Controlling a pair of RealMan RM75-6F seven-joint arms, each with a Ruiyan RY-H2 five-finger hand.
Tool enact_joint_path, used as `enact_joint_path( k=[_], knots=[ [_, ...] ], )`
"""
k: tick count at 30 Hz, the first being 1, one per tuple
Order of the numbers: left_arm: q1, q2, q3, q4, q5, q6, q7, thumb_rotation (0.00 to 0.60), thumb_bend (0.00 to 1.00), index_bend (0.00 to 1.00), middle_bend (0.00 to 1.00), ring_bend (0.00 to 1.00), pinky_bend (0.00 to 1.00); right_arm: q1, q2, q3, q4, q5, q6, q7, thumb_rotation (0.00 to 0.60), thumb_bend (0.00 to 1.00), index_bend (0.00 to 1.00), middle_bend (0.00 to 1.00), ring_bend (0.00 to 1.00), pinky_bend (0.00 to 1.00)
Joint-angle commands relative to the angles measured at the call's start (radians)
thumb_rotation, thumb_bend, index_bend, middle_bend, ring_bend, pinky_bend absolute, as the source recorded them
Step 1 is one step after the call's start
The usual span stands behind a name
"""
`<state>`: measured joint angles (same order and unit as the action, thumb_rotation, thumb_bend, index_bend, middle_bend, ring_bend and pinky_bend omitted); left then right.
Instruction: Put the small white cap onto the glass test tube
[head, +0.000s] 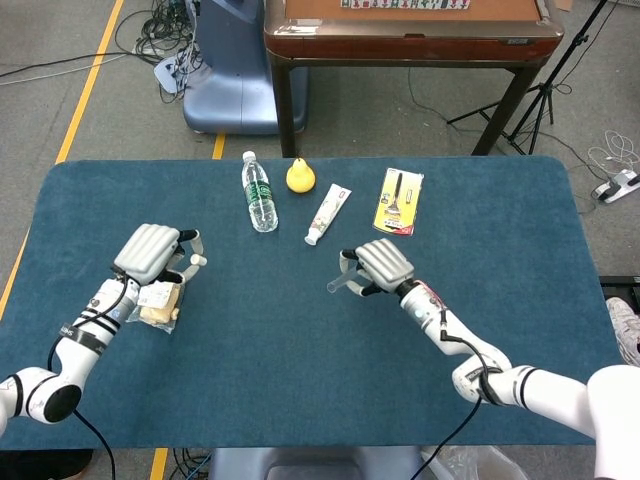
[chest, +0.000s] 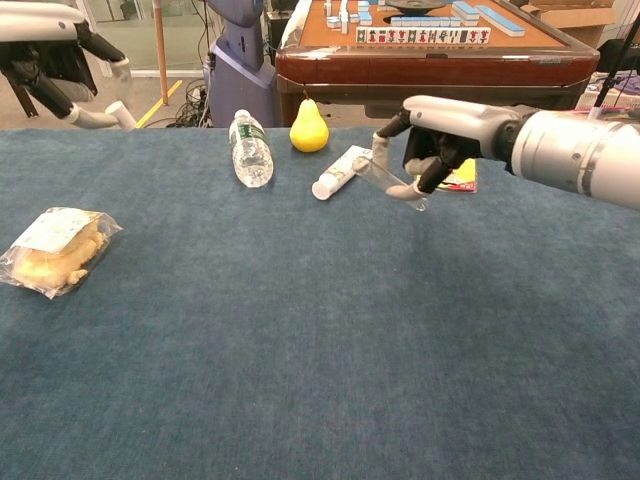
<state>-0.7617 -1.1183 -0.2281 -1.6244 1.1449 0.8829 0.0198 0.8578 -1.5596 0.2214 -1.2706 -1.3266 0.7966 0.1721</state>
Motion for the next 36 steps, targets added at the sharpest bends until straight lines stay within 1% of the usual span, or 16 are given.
enact_joint_path(
  k=[1, 8, 16, 28, 36],
  knots=[
    [0.000, 0.020, -0.017, -0.018, 0.002, 0.011, -0.014, 0.600, 0.33, 0.53, 1.00, 1.00, 1.00, 0.020, -0.034, 0.034, 0.000, 0.033, -0.003, 0.027, 0.600, 0.70, 0.90, 1.00, 1.00, 1.00],
    [0.001, 0.054, -0.040, -0.068, 0.017, 0.046, -0.006, 0.600, 0.33, 0.54, 1.00, 1.00, 1.00, 0.065, -0.100, 0.093, 0.019, 0.113, -0.043, 0.068, 0.600, 0.72, 0.91, 1.00, 1.00, 1.00],
    [-0.004, 0.048, -0.045, -0.095, 0.035, 0.066, 0.002, 0.600, 0.33, 0.54, 1.00, 1.00, 1.00, 0.105, -0.150, 0.149, 0.025, 0.205, -0.061, 0.058, 0.600, 0.74, 0.91, 1.00, 1.00, 1.00],
    [-0.054, -0.017, -0.059, -0.074, 0.063, 0.070, 0.034, 0.600, 0.33, 0.54, 1.00, 1.00, 1.00, 0.176, -0.215, 0.202, 0.042, 0.348, -0.084, -0.023, 0.600, 0.77, 0.92, 1.00, 1.00, 1.00],
    [-0.078, -0.068, -0.053, -0.037, 0.091, 0.080, 0.058, 0.600, 0.33, 0.54, 1.00, 1.00, 1.00, 0.198, -0.262, 0.227, 0.070, 0.423, -0.046, -0.065, 0.600, 0.77, 0.92, 1.00, 1.00, 1.00]
  ],
)
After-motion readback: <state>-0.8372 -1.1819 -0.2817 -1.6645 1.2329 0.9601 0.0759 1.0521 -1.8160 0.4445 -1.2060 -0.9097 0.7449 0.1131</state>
